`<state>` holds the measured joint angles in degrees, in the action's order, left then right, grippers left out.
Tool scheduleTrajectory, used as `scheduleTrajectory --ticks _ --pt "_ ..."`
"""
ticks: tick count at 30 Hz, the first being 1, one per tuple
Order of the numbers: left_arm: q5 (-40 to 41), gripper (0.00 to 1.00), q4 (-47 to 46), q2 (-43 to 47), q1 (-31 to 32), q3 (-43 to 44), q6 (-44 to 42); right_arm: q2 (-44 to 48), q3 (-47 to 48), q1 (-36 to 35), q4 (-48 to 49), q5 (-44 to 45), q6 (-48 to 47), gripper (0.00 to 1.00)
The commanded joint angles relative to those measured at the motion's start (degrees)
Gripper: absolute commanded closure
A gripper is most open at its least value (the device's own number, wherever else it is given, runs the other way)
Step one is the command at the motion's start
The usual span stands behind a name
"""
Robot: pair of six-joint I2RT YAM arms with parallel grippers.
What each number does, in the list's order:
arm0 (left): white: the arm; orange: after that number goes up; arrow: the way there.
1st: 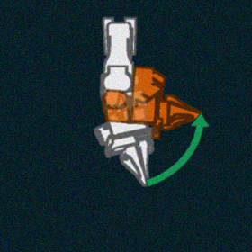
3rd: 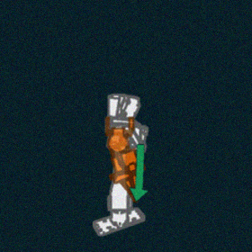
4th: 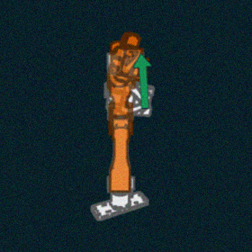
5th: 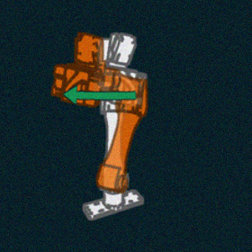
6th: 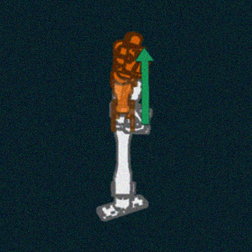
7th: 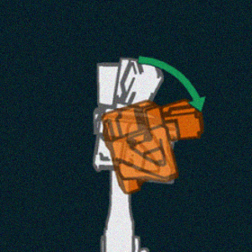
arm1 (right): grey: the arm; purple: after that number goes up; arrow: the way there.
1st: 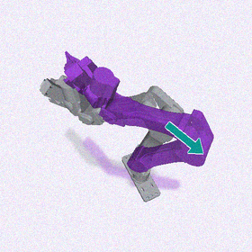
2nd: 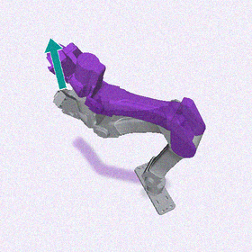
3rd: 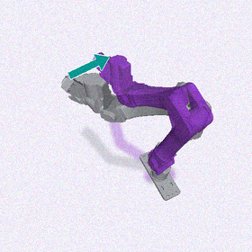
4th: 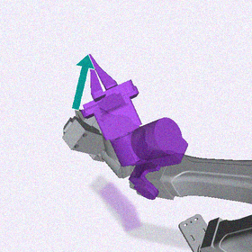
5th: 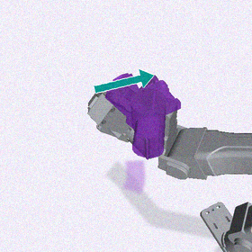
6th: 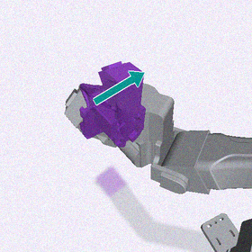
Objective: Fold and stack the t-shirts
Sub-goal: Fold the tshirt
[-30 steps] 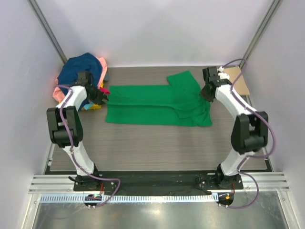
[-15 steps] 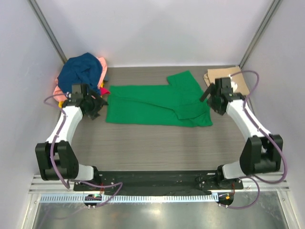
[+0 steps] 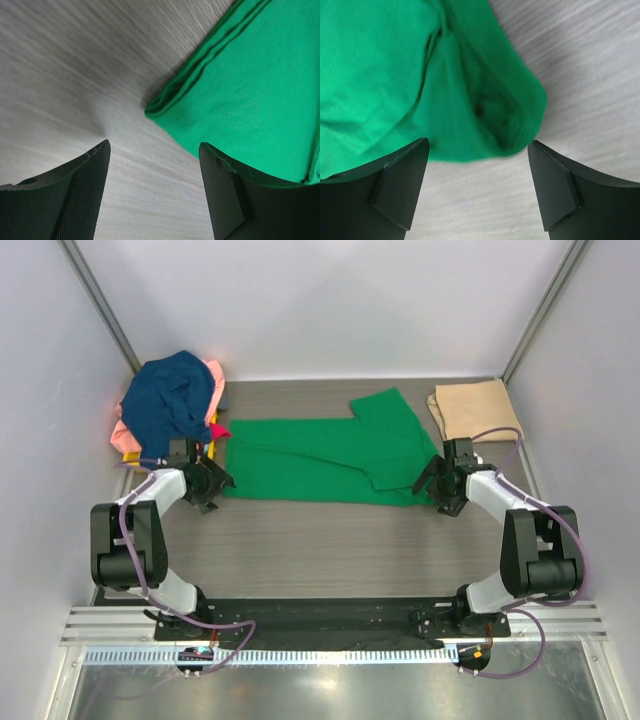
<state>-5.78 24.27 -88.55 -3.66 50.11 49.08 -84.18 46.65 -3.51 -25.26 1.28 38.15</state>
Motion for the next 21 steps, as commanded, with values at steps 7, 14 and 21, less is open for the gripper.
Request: scheduleTrajectory --ticks 7,14,21 --pt "-0.19 0.36 -8.88 -9.96 0.67 4.55 0.84 -6.69 2.04 2.8 7.41 -3.13 -1.15 0.26" --pt "-2.3 1.0 -8.19 -14.28 2.78 11.48 2.07 -10.46 8.51 4.65 7.85 -3.21 -1.24 0.84" --pt "0.06 1.0 6.74 -8.24 3.13 30.13 0.58 -11.65 34.72 4.65 -5.41 -5.25 -4.31 0.99"
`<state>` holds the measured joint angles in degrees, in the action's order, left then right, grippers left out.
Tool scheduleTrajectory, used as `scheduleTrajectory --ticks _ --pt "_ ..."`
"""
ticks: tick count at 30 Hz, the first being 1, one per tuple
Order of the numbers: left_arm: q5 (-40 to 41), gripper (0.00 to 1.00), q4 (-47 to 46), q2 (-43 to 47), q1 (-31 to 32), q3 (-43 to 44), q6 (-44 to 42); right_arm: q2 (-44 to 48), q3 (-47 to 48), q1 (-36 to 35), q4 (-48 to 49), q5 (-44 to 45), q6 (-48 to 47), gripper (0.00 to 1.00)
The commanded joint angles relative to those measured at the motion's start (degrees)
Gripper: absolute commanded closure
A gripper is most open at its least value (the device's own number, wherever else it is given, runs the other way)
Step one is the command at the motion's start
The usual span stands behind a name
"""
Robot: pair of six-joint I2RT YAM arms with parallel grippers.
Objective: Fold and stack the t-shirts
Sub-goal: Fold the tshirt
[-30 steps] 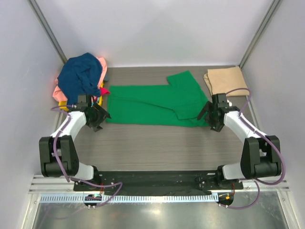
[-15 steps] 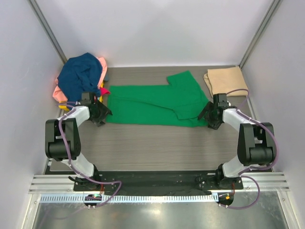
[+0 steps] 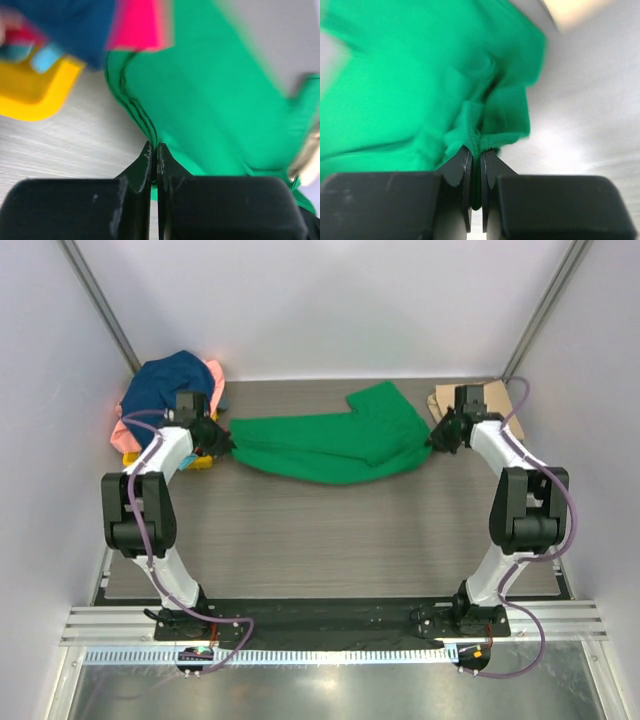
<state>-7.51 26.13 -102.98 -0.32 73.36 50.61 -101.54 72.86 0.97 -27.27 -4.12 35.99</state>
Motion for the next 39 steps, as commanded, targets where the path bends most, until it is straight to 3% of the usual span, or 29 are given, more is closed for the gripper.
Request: scheduleTrajectory --ticks 1,3,8,15,16,19,20,21,22,23,26,29,32,36,39 --pt "3.71 1.0 6.98 8.04 -0.21 6.62 -1.3 7.21 8.44 0.17 -4.63 2.51 -2.24 0.99" --pt "4.34 1.0 8.14 13.38 -0.65 4.0 -1.74 11.51 3.89 0.26 -5.51 3.41 -2.41 0.99" --pt "4.78 1.0 3.5 23.86 -1.18 -17.41 -1.04 17.95 -17.52 0.26 -1.83 3.86 -1.01 0.99" --pt "7.07 1.0 3.22 33.62 -3.63 -37.04 -0.16 23.22 -33.03 0.78 0.11 5.7 1.1 0.95" --pt "7.16 1.0 4.01 35.2 -4.6 -38.19 -0.25 24.01 -34.18 1.05 0.11 5.7 1.62 0.81" --pt "8.81 0.95 6.3 37.49 -5.66 -40.05 -0.6 28.14 -37.78 2.1 0.11 5.7 2.68 0.58" --pt "9.09 0.88 7.0 39.15 -5.75 -40.14 -0.69 29.02 -39.01 2.28 0.11 5.88 3.47 0.39" --pt "9.09 0.83 7.87 39.95 -5.75 -40.4 -0.6 31.11 -39.54 2.54 -0.24 5.79 3.74 0.32" --pt "7.96 0.76 7.71 41.01 -5.83 -40.84 -0.6 32.18 -39.9 2.54 -0.68 5.7 4.09 0.27" --pt "7.86 0.51 7.53 41.71 -5.84 -41.1 0.1 33.15 -40.25 2.54 -0.94 5.35 4.26 0.21" --pt "3.82 0.31 8.14 44.18 -5.84 -40.06 0.37 38.59 -39.21 2.37 -2.88 4.82 3.66 0.18" --pt "1.89 0.28 10.42 45.67 -5.84 -34.71 -3.21 43.26 -35.35 2.37 -3.93 1.58 1.9 0.18" --pt "-0.48 0.28 14.99 44.89 -5.84 -25.86 -8.58 42.31 -28.69 1.58 -3.59 -0.44 -1.26 0.18" --pt "1.44 0.28 23.15 44.0 -5.83 -19.05 -19.03 30.46 -16.64 -0.44 -2.09 -1.5 -7.14 0.17" --pt "3.88 0.27 24.49 44.97 -5.75 -18.87 -20.91 18.95 -7.05 -0.97 1.14 -4.4 -8.91 0.17"
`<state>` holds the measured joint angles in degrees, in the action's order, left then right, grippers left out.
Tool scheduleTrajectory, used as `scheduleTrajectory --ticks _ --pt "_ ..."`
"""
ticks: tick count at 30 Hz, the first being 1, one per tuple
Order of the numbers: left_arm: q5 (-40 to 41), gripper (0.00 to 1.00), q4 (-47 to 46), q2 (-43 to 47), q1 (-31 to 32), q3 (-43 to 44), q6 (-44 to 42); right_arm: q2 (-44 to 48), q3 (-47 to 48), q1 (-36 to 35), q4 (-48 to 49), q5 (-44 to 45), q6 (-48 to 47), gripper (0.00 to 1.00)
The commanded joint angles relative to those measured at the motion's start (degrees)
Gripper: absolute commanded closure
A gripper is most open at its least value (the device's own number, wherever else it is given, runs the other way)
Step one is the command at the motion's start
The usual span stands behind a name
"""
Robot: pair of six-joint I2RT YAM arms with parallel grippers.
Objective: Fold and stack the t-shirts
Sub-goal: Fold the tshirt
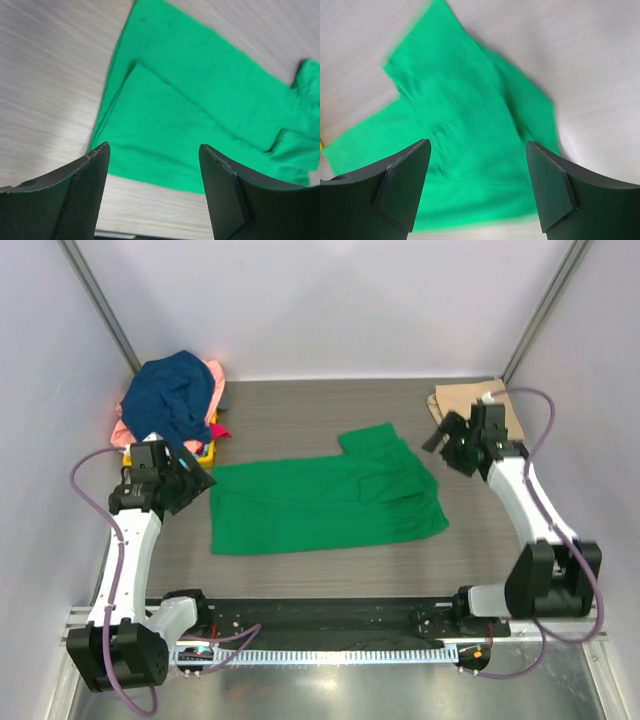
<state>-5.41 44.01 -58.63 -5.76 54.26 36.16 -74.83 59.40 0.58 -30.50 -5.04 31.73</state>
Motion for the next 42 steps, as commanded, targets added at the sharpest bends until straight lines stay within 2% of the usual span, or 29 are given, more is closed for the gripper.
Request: scheduleTrajectory --ticks 1,3,4,5,7,8,10,12,16,19,23,25,26,27,29,31,32,34,38,42 --pt "1.98 0.27 6.79 1.06 -0.22 0.06 -6.28 -11.1 11.74 -0.58 5.09 -3.92 -5.7 0.17" --pt "-1.94 0.28 4.0 2.11 -0.22 -1.86 -6.8 -20.85 21.22 -3.74 5.37 -4.02 -7.89 0.17" --pt "-1.89 0.28 3.11 2.12 -0.22 -2.49 -6.55 -24.1 21.29 -4.09 5.1 -4.62 -7.91 0.17" --pt "-0.93 0.28 2.4 2.47 -0.22 -2.93 -6.37 -30.49 27.55 -4.62 4.84 -5.41 -9.3 0.18" --pt "0.39 0.28 3.18 2.21 -0.31 -2.06 -6.72 -36.5 37.48 -5.15 2.47 -5.07 -10.27 0.19" --pt "0.66 0.28 3.19 2.21 -0.31 -2.23 -6.63 -42.27 40.33 -5.67 0.72 -4.98 -11.41 0.2" --pt "0.4 0.29 3.1 2.56 -0.22 -2.49 -6.54 -47.75 49.18 -6.64 -1.66 -3.05 -12.65 0.21" --pt "0.57 0.3 2.75 2.99 -0.31 -2.58 -6.54 -54.42 54.22 -7.78 -4.91 0.44 -14.05 0.22" --pt "0.66 0.3 2.58 3.7 -0.31 -2.76 -6.46 -61.31 63.02 -9.01 -7.38 2.31 -15.82 0.24" --pt "0.49 0.3 2.49 3.7 -0.31 -2.84 -6.46 -64.29 64.79 -9.63 -7.99 3.01 -16.52 0.28" --pt "0.22 0.3 2.4 3.52 -0.31 -2.84 -6.54 -65.27 64.09 -10.59 -8.0 2.93 -17.04 0.37" --pt "0.22 0.3 2.57 3.35 -0.31 -2.84 -6.46 -65.8 63.39 -11.38 -8.08 3.36 -17.48 0.47" --pt "0.22 0.3 2.49 3.35 -0.22 -2.84 -6.46 -65.97 63.13 -11.56 -8.08 3.54 -17.66 0.53" --pt "0.22 0.3 2.49 3.44 -0.3 -2.84 -6.46 -65.97 62.78 -11.65 -8.0 3.37 -17.58 0.62" --pt "0.31 0.3 2.4 3.44 -0.22 -2.93 -6.46 -65.8 61.55 -11.65 -7.73 2.76 -17.57 0.73" --pt "0.22 0.3 2.4 3.17 -0.39 -2.93 -6.46 -65.36 60.67 -11.65 -7.56 0.83 -17.57 0.94" --pt "0.14 0.3 2.22 2.74 -0.39 -2.93 -6.46 -64.92 60.31 -11.65 -7.29 0.3 -17.66 0.99" --pt "-0.65 0.37 1.09 2.12 -0.31 -2.85 -6.28 -62.64 59.87 -11.65 -7.03 -0.93 -18.01 0.99" --pt "0.31 0.41 -2.07 -0.95 -0.04 -1.18 -4.79 -56.06 59.26 -11.57 -7.03 -1.03 -18.98 0.99" --pt "4.0 0.46 -3.49 -10.68 2.24 4.52 -3.82 -45.96 53.3 -12.18 -6.5 -0.94 -19.42 0.99"
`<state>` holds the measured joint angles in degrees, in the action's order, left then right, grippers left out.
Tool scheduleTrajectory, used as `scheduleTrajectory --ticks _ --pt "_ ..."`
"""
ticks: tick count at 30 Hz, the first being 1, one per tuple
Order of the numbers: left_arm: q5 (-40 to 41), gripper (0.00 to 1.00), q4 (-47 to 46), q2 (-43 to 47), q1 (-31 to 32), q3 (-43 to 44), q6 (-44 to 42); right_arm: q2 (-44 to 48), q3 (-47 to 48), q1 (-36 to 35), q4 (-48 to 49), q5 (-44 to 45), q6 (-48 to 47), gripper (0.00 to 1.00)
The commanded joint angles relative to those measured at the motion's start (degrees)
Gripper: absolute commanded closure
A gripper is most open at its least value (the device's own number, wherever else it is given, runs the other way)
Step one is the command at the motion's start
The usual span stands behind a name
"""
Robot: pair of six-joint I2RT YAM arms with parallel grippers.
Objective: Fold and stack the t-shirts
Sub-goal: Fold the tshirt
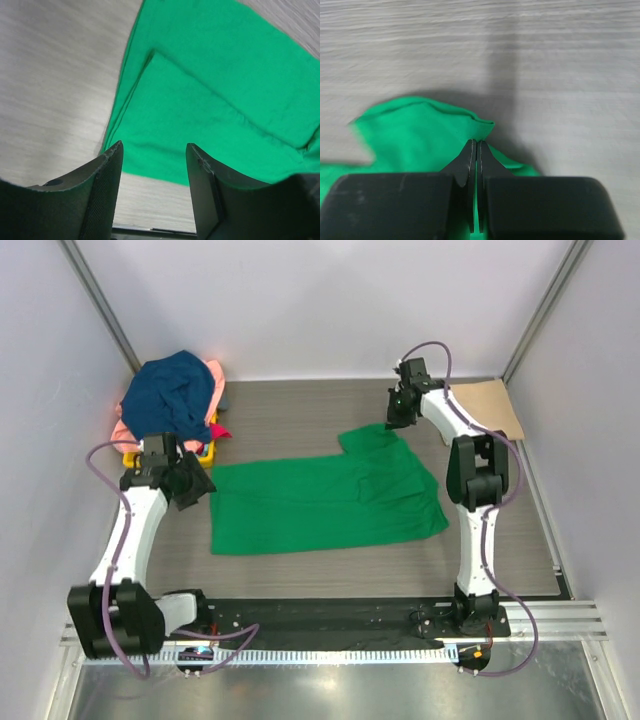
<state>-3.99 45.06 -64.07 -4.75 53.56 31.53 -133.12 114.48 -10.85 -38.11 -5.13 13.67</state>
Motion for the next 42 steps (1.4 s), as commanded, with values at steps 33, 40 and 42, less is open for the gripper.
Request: scheduleTrajectory --ticks 33,40,42 --pt "12.16 0.43 1.6 -55.54 11.08 46.26 8.46 44.27 -41.88 8.13 13.76 8.12 0.3 0.99" --pt "12.16 0.44 1.53 -60.82 12.48 49.88 7.32 42.07 -42.49 8.13 14.46 3.72 1.01 0.99" --pt "13.13 0.45 1.96 -61.87 13.01 50.24 7.23 41.54 -42.41 8.13 14.55 3.54 1.09 0.99"
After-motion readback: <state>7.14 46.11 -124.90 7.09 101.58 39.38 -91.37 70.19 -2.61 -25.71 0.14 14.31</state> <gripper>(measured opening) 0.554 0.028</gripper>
